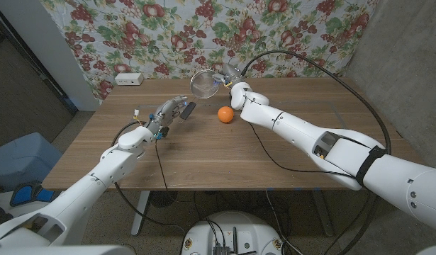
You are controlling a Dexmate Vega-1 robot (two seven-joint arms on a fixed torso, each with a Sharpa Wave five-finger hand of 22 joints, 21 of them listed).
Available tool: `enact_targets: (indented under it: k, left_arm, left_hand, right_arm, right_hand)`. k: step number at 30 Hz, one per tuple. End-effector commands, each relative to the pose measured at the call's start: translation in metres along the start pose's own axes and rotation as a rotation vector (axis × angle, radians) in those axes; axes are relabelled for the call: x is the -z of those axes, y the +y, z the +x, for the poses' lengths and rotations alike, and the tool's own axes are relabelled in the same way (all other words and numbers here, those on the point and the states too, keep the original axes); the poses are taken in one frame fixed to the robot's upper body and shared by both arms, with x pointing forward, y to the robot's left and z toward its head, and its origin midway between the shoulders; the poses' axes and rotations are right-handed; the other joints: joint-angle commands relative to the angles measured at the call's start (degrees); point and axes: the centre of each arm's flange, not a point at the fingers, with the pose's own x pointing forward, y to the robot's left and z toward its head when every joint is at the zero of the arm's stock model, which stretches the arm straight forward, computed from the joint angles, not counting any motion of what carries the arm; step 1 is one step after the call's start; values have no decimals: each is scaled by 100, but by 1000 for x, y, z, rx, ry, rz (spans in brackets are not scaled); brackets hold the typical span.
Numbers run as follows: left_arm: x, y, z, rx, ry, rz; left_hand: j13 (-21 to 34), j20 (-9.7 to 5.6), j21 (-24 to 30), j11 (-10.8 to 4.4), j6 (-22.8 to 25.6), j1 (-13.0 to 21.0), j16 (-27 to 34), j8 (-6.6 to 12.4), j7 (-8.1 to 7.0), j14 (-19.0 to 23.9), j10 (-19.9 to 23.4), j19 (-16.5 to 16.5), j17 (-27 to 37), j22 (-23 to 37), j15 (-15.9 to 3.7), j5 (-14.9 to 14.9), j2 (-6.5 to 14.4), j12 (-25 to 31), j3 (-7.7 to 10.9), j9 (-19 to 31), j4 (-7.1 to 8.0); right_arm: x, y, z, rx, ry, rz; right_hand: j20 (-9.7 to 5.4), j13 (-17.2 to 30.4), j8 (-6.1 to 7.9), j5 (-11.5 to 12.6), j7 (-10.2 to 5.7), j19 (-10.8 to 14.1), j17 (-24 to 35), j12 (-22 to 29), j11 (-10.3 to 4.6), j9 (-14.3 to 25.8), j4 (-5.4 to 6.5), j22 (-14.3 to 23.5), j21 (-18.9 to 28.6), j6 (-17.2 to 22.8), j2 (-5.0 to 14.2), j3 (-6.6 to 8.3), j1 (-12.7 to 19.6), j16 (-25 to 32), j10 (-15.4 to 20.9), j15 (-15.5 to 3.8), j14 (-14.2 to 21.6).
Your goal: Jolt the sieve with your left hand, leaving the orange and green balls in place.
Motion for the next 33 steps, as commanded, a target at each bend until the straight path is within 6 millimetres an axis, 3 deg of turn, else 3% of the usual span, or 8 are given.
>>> enact_targets:
  k: [1, 15, 21, 26, 29, 33]
  left_arm:
    - [2, -5, 1, 16, -3, -28]
    - [2, -8, 3, 40, -1, -66]
    - [3, -8, 4, 46, 8, -77]
    - [2, -9, 5, 56, 14, -89]
    - [2, -10, 5, 60, 16, -99]
    - [2, -10, 6, 62, 17, -115]
  left_hand:
    - [10, -10, -18, -1, 90, 152, -8, 59, 52, 82, 96, 101, 24, 10, -15, 21, -2, 57, 53, 31, -6]
    - [16, -56, -49, 93, 335, 750, 8, 81, 206, 403, 406, 482, 23, 17, -39, 33, 129, 92, 136, 36, 13]
    - [17, -210, 82, 198, 726, 1378, 75, 68, 351, 973, 873, 1296, 30, 35, -197, 2, 439, 123, 57, 48, 27]
    - [17, -315, 164, 232, 927, 1705, 145, 59, 460, 1346, 1179, 1659, 41, 46, -281, 3, 596, 157, -17, 53, 16]
    - [19, -475, 237, 302, 1075, 1992, 192, 53, 513, 1584, 1365, 1904, 56, 56, -407, 4, 762, 164, -46, 58, 3]
    - [24, -599, 364, 275, 1334, 2325, 284, 70, 617, 1918, 1659, 2247, 82, 68, -587, -6, 970, 195, -106, 64, 6]
  right_arm:
    - [-4, -1, 0, 32, 7, -5]
    - [-8, -1, -3, 62, 0, -11]
    - [-8, -3, -5, 74, -12, -10]
    - [-8, -4, -7, 82, -17, -9]
    - [-9, -4, -7, 89, -19, -12]
    - [-9, -5, -8, 96, -22, -17]
  right_hand:
    - [14, 24, 53, 33, -5, 21, 25, 42, -4, 13, 6, 8, 48, 39, -36, 6, 54, -14, 54, -622, 61]
    - [21, 79, 63, 64, -5, 21, 45, 62, -2, 12, 3, 7, 51, 32, -41, -1, 66, -18, 53, -624, 73]
    - [22, 92, 65, 71, -9, 19, 51, 63, -6, 13, 7, 7, 52, 24, -45, -8, 62, -19, 47, -628, 75]
    - [15, 94, 67, 82, -17, 19, 50, 58, -11, 1, 10, 7, 53, 35, -48, -8, 59, -26, 42, -630, 88]
    - [15, 97, 70, 85, -14, 15, 57, 58, -11, 0, 11, 7, 52, 37, -49, -13, 59, -25, 47, -636, 84]
    - [11, 99, 75, 93, -20, 12, 61, 58, -11, 9, 13, 7, 52, 26, -49, -16, 58, -30, 54, -636, 81]
